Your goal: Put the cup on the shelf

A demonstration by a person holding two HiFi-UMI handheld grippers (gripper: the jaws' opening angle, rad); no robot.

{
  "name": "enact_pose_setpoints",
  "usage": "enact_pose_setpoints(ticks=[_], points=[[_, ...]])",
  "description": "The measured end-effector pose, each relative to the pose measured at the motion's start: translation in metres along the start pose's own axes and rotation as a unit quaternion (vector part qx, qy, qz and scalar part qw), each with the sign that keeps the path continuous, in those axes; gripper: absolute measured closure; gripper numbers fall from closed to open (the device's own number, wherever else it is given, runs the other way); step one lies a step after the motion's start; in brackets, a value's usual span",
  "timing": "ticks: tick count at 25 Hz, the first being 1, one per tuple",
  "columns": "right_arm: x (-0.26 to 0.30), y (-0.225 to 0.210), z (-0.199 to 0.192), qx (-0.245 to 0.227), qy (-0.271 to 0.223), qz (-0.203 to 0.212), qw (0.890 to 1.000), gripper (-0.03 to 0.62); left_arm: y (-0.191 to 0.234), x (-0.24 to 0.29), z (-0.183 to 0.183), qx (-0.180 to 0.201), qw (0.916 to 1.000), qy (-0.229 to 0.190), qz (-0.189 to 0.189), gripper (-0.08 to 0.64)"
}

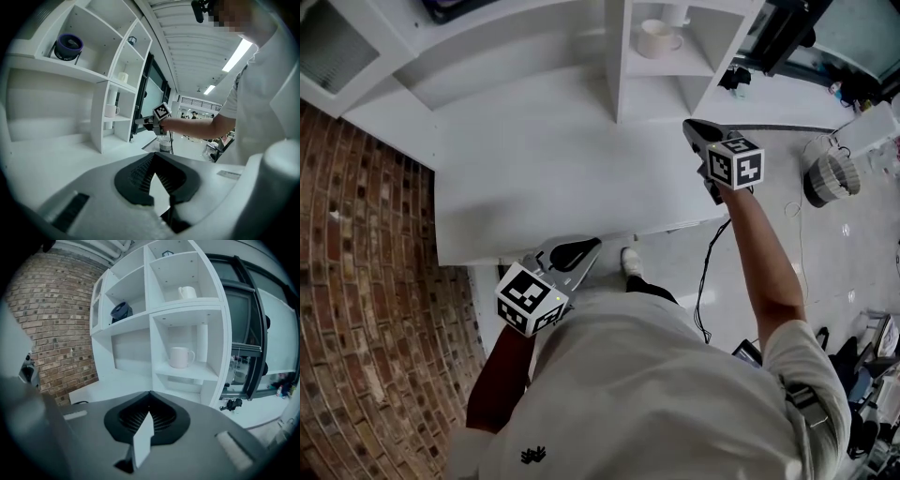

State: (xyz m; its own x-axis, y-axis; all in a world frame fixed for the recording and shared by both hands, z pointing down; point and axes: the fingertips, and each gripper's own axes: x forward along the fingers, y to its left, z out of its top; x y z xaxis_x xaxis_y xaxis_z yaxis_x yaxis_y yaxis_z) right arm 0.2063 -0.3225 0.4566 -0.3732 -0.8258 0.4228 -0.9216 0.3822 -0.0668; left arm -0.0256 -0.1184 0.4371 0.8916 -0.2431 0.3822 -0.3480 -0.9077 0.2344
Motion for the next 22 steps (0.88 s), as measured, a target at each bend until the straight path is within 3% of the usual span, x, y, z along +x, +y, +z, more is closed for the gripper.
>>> enact_pose_setpoints(ticks=[13,22], points=[[-0.061,0.125,-0.077,0.031,0.023,0.057,0.998,0.583,-0.02,-0.029,-0.029,0.005,1.0,0.004,-0.007,0.554],[-0.1,0.194,-0.112,0.023,0.032,0.091,0.995,0.583,-0.037,-0.043,-0.045,0.007,0.9999,0.005,-0.01,0.554]])
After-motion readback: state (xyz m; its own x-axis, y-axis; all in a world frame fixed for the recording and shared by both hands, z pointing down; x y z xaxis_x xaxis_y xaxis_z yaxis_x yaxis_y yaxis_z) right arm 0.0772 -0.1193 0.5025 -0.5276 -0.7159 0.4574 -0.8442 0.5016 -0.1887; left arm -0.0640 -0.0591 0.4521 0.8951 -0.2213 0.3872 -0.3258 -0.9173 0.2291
